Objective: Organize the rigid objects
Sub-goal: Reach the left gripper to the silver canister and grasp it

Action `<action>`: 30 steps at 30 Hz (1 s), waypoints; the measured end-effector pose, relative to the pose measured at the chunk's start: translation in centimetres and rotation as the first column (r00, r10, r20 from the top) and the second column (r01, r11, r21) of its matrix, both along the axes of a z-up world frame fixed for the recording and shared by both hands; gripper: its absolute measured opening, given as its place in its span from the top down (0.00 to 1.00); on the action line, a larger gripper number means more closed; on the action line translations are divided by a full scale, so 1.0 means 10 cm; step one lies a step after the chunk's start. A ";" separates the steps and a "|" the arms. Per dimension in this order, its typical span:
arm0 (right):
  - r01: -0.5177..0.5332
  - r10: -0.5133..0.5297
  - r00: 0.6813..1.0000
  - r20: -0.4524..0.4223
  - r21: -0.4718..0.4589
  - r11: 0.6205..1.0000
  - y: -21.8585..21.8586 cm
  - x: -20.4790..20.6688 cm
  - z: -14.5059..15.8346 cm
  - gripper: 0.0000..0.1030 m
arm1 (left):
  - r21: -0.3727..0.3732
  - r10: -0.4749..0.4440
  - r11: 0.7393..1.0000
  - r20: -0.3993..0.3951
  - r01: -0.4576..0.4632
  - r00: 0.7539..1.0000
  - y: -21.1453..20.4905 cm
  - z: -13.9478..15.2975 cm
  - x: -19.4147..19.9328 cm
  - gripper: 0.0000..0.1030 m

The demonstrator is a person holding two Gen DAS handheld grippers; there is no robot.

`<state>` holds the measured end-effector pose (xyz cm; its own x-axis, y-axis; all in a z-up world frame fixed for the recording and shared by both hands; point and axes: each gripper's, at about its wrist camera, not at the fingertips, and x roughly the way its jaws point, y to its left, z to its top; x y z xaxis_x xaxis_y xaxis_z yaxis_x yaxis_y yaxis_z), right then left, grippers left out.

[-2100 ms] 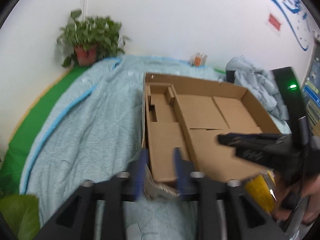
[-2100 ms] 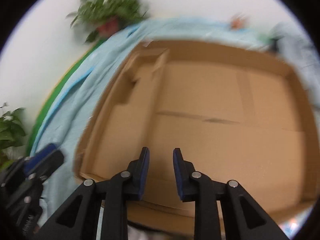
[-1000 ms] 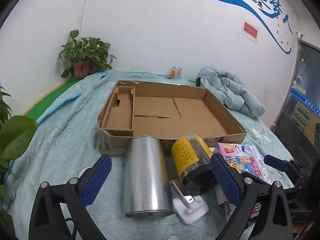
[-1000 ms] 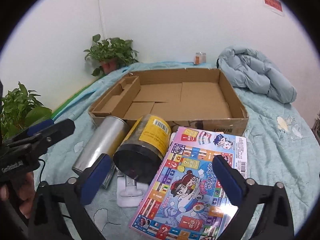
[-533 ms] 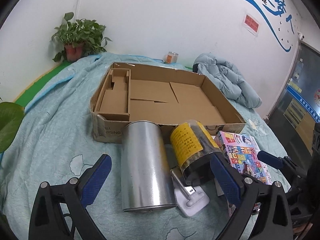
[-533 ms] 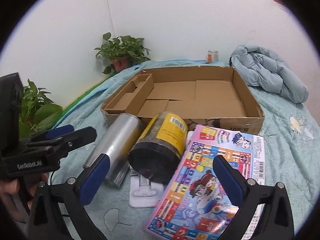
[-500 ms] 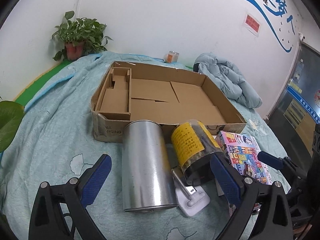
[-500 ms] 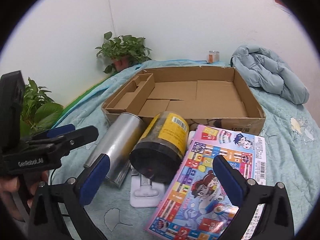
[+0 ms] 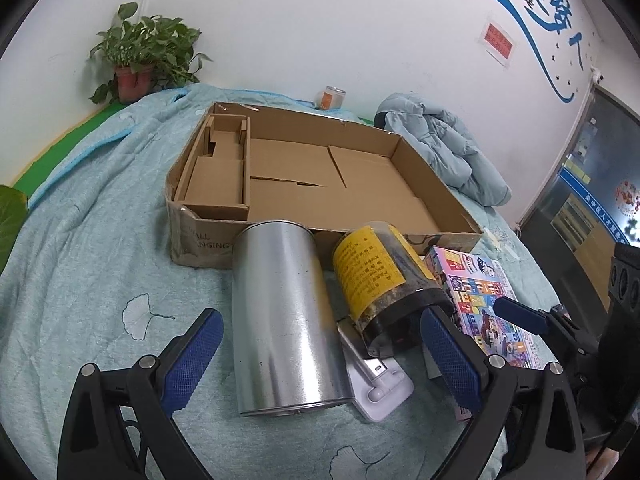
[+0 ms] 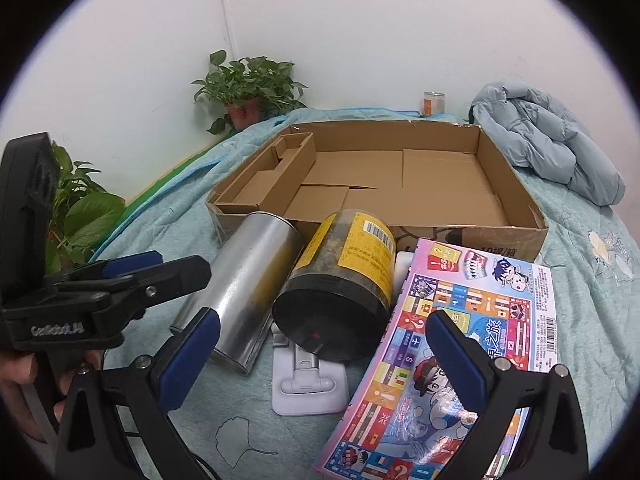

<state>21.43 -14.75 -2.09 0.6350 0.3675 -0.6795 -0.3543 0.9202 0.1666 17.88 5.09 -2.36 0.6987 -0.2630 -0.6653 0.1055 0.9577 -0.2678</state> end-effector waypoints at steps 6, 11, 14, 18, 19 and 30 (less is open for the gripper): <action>0.010 -0.010 1.000 -0.001 -0.033 0.999 0.01 -0.02 -0.01 0.01 | 0.004 -0.024 1.000 0.011 0.024 1.000 -0.12 0.04 -0.06 0.03; -0.027 0.026 1.000 -0.018 -0.028 0.999 0.05 -0.04 -0.03 0.01 | -0.008 -0.014 1.000 -0.011 0.014 1.000 0.01 0.03 0.00 0.03; -0.079 0.080 0.995 -0.065 0.018 0.997 0.08 -0.04 -0.07 0.01 | -0.039 -0.012 0.999 -0.055 0.010 0.998 0.15 -0.03 0.13 0.03; -0.142 0.165 0.971 -0.175 0.133 0.981 0.18 0.04 -0.12 0.01 | -0.091 -0.049 0.995 -0.139 0.037 0.989 0.27 -0.21 0.37 0.04; -0.152 0.183 0.963 -0.199 0.162 0.975 0.21 0.07 -0.14 0.01 | -0.098 -0.057 0.994 -0.172 0.040 0.984 0.28 -0.27 0.44 0.04; -0.145 0.206 0.924 -0.321 0.202 0.969 0.64 0.33 -0.39 0.09 | -0.179 -0.094 0.983 -0.263 0.048 0.960 0.43 -0.69 0.69 0.24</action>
